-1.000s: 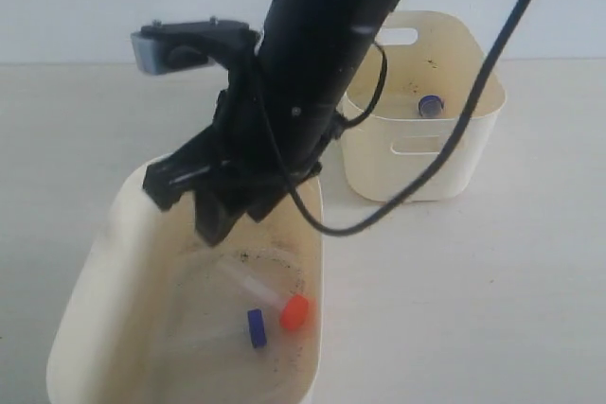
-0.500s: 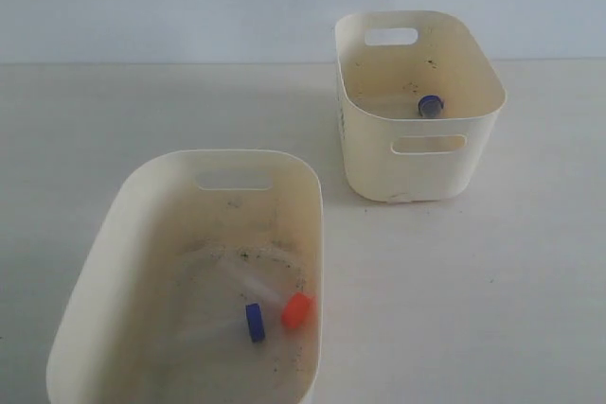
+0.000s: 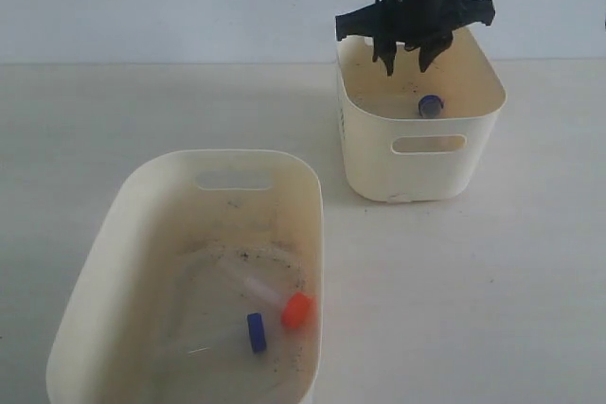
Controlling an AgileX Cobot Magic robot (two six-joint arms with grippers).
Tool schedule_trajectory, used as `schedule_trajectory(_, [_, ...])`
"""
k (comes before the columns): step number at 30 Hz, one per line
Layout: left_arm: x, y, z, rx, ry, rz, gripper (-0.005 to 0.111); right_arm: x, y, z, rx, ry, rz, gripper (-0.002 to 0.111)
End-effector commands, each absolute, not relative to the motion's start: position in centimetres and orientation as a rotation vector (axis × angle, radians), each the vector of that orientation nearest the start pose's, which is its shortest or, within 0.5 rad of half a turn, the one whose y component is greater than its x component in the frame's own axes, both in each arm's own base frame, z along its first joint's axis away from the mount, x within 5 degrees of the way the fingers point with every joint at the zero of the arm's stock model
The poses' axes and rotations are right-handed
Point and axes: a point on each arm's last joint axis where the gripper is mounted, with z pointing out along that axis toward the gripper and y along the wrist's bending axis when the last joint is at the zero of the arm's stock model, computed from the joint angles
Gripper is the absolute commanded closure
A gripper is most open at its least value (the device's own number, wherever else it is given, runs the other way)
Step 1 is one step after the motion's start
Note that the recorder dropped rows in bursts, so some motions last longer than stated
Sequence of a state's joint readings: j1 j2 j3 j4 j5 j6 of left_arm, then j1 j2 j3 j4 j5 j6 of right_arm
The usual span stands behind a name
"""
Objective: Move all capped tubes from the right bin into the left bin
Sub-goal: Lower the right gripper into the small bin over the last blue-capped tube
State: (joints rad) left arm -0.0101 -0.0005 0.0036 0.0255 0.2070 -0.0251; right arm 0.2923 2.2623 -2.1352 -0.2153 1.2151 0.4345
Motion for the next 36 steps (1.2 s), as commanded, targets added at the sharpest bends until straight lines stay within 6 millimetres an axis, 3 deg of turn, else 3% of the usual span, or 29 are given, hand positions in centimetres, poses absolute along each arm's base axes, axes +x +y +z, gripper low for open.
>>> schedule_trajectory(1, [5.6, 0.0, 19.5, -0.008, 1.686, -0.016, 0.102, 48.0, 10.5, 23.8, 0.232, 2.795, -0.05, 0.067])
schedule_trajectory(8, [5.6, 0.0, 19.5, -0.008, 1.686, -0.016, 0.102, 48.6, 10.4, 21.2, 0.207, 2.842, -0.102, 0.066])
schedule_trajectory(11, [5.6, 0.0, 19.5, -0.008, 1.686, -0.016, 0.102, 48.5, 10.4, 21.2, 0.197, 2.844, -0.103, 0.066])
schedule_trajectory(12, [5.6, 0.0, 19.5, -0.008, 1.686, -0.016, 0.102, 48.5, 10.4, 21.2, 0.181, 2.846, -0.106, 0.062])
schedule_trajectory(15, [5.6, 0.0, 19.5, -0.008, 1.686, -0.016, 0.102, 48.7, 10.5, 20.2, 0.124, 2.868, -0.122, 0.028])
schedule_trajectory(17, [5.6, 0.0, 19.5, -0.008, 1.686, -0.016, 0.102, 48.8, 10.6, 19.2, 0.118, 2.89, -0.126, 0.02])
schedule_trajectory(36, [5.6, 0.0, 19.5, -0.008, 1.686, -0.016, 0.102, 48.8, 11.3, 18.3, 0.081, 2.911, -0.12, 0.018])
